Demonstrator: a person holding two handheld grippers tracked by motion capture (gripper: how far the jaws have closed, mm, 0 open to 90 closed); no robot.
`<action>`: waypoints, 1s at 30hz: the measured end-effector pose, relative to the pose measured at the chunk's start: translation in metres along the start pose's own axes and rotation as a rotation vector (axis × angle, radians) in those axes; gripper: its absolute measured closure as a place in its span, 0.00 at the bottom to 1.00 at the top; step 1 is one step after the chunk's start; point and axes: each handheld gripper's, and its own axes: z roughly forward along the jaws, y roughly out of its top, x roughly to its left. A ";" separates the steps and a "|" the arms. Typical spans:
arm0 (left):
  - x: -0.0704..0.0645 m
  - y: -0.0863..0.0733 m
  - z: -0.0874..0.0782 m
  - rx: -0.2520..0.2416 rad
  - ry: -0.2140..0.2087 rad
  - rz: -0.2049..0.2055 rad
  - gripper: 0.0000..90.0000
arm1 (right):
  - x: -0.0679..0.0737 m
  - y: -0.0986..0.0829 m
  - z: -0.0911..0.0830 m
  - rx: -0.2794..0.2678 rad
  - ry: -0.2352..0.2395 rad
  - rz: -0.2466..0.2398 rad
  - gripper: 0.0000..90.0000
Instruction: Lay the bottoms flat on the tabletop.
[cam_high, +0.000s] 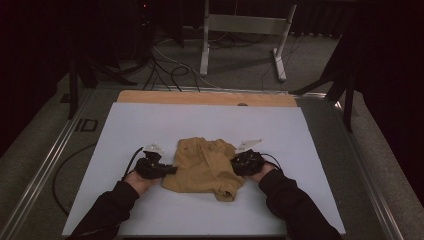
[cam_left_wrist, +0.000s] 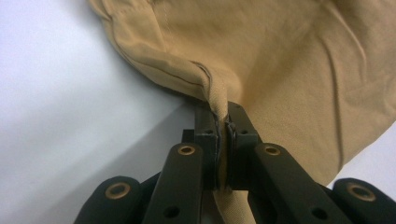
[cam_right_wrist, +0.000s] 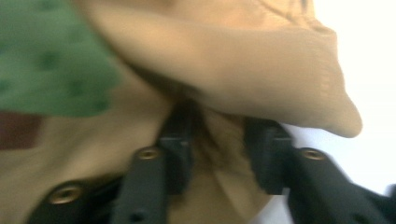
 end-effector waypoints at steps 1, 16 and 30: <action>0.000 0.000 0.000 0.000 0.000 0.000 0.97 | 0.000 0.000 0.000 0.000 0.000 0.000 0.78; 0.008 0.004 -0.031 -0.092 0.027 0.005 0.97 | 0.002 -0.010 -0.040 -0.089 -0.084 0.031 1.00; 0.007 -0.002 -0.040 -0.102 0.023 0.007 0.97 | 0.014 -0.049 -0.125 -0.219 -0.197 0.115 1.00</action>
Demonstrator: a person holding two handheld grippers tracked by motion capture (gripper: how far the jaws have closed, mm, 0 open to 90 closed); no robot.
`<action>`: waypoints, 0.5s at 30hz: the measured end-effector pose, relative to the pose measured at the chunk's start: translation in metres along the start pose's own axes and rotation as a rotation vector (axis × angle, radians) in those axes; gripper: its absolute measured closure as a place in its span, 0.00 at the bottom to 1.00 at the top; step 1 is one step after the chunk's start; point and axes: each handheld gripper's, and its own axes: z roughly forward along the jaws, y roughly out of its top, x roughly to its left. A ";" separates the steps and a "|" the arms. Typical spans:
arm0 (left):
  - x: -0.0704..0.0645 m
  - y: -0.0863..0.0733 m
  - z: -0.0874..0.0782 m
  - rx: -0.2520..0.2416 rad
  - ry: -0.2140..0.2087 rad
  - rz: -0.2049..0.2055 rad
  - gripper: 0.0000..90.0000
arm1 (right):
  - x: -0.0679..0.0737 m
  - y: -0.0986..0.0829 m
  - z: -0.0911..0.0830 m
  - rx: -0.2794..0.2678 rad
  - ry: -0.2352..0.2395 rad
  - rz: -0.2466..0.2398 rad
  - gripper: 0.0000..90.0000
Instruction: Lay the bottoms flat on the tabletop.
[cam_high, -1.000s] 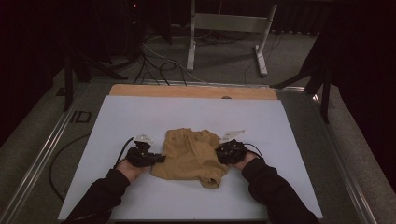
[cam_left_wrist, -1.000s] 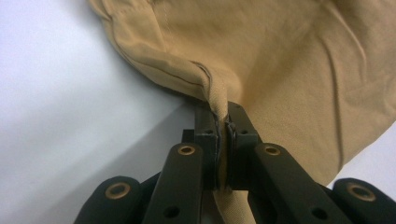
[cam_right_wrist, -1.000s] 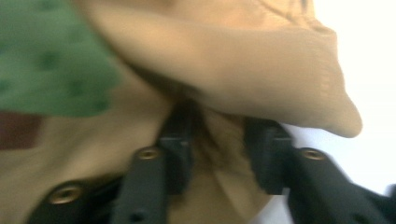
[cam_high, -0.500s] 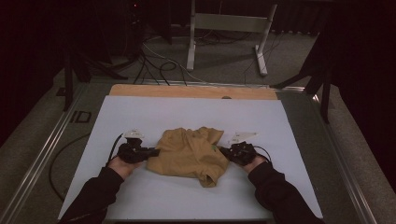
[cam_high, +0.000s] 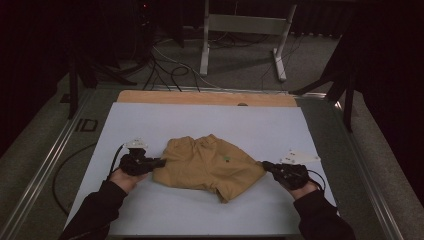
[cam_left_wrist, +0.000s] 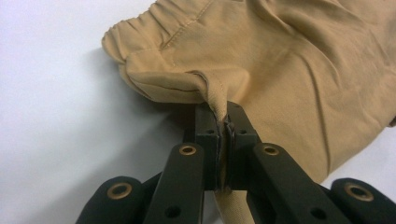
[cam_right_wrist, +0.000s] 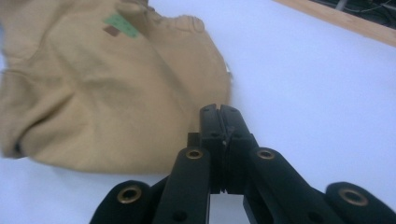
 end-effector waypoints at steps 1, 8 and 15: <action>-0.002 0.000 0.000 0.006 -0.011 0.001 0.97 | 0.001 -0.002 -0.005 0.000 0.007 0.009 1.00; -0.015 -0.010 0.004 0.068 -0.067 0.012 0.97 | 0.013 -0.027 -0.019 0.061 0.029 0.012 1.00; -0.012 -0.018 0.006 0.132 -0.113 -0.007 0.90 | 0.019 -0.030 -0.024 0.054 0.066 0.020 0.92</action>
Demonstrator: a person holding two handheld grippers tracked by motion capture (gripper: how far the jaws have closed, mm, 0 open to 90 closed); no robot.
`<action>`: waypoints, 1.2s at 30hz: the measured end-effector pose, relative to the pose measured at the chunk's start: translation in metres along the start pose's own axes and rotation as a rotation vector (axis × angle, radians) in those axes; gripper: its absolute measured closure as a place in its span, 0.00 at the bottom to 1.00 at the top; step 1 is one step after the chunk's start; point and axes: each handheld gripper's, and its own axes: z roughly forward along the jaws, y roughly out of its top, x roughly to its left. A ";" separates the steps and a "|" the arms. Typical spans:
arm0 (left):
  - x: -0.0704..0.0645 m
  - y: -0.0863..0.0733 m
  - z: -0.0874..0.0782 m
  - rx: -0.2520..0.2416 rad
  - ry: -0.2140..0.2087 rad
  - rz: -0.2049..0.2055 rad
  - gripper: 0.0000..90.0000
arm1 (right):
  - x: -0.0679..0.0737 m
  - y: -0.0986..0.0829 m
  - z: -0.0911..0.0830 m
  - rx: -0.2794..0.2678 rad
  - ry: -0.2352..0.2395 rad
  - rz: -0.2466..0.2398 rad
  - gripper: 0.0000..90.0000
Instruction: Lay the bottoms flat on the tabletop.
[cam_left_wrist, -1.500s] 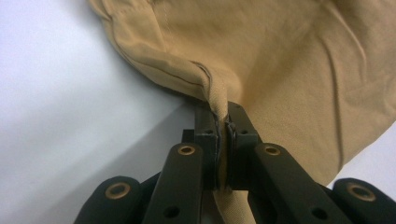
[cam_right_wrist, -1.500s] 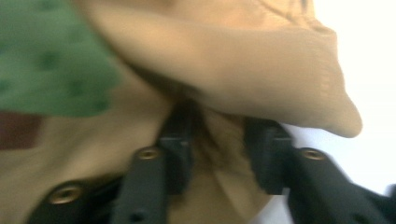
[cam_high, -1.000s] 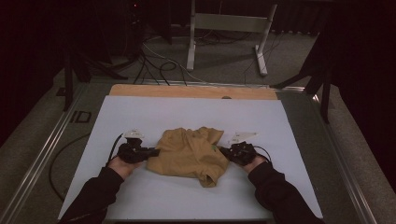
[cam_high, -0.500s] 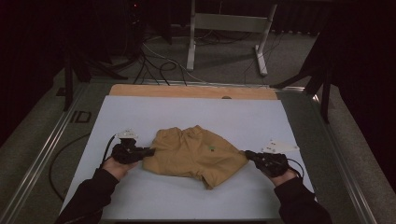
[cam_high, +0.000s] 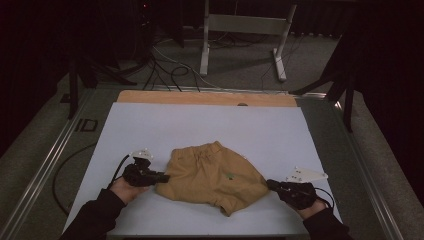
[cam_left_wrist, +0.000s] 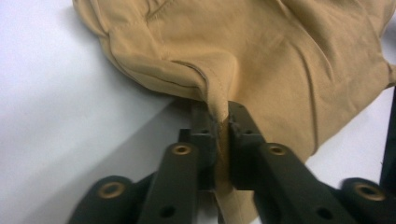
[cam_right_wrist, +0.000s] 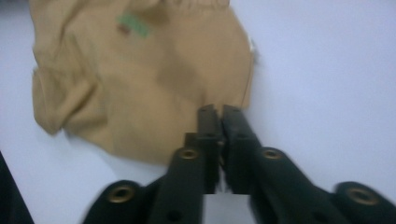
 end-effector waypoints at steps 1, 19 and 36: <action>0.000 0.000 -0.002 -0.013 0.001 -0.003 0.83 | -0.001 0.002 0.000 -0.019 0.000 0.000 0.85; 0.005 0.019 0.004 -0.075 0.075 -0.037 0.33 | -0.023 0.070 0.082 -0.053 0.079 -0.105 0.17; 0.021 0.013 0.025 -0.023 0.113 -0.062 0.61 | -0.046 0.066 0.158 0.169 0.097 -0.096 0.57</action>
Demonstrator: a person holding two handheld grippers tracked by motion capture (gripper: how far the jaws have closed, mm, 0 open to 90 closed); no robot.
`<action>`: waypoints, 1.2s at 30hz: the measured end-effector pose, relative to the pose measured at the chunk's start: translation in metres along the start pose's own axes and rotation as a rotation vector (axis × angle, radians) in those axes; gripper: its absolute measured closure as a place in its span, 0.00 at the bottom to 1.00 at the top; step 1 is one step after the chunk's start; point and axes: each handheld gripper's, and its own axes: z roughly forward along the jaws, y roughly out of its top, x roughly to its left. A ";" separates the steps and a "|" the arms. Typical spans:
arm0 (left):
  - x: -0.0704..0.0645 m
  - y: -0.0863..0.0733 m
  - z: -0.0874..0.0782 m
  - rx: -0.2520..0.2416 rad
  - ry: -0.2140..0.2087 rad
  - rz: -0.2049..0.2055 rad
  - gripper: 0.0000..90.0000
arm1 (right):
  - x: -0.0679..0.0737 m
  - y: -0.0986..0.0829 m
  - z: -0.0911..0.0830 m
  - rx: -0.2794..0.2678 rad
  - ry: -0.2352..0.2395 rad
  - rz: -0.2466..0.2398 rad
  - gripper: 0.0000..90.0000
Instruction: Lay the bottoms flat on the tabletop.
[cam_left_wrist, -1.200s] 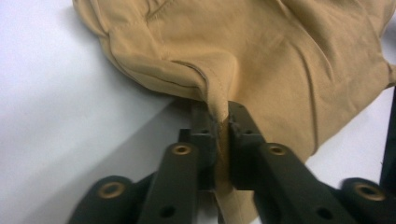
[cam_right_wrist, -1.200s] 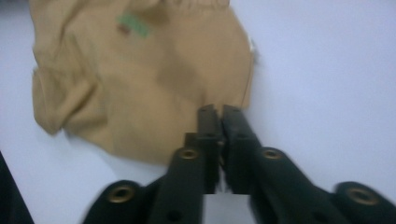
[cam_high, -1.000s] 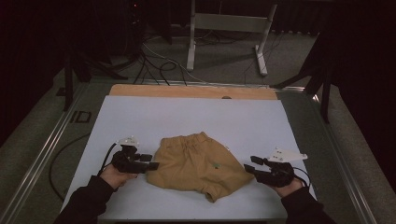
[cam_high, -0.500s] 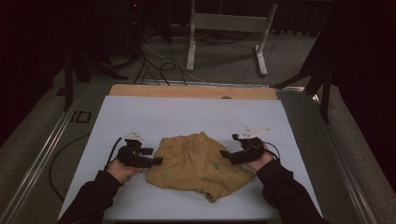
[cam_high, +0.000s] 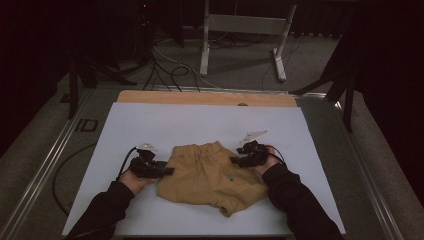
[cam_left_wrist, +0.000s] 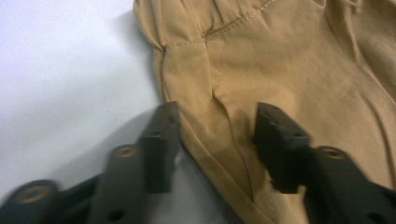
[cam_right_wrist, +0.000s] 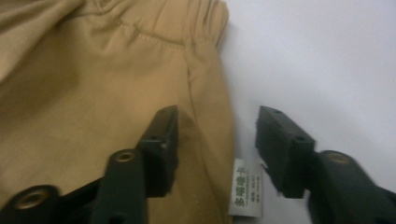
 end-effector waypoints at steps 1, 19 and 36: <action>-0.001 0.000 0.001 0.003 -0.002 0.007 0.64 | 0.001 0.000 0.000 0.005 0.004 -0.004 0.60; -0.004 0.045 -0.021 -0.075 0.079 0.093 0.99 | -0.015 0.020 -0.054 -0.183 -0.113 0.083 0.98; 0.009 0.127 0.002 -0.152 0.164 0.126 0.99 | -0.055 0.034 -0.054 -0.255 -0.319 0.200 0.98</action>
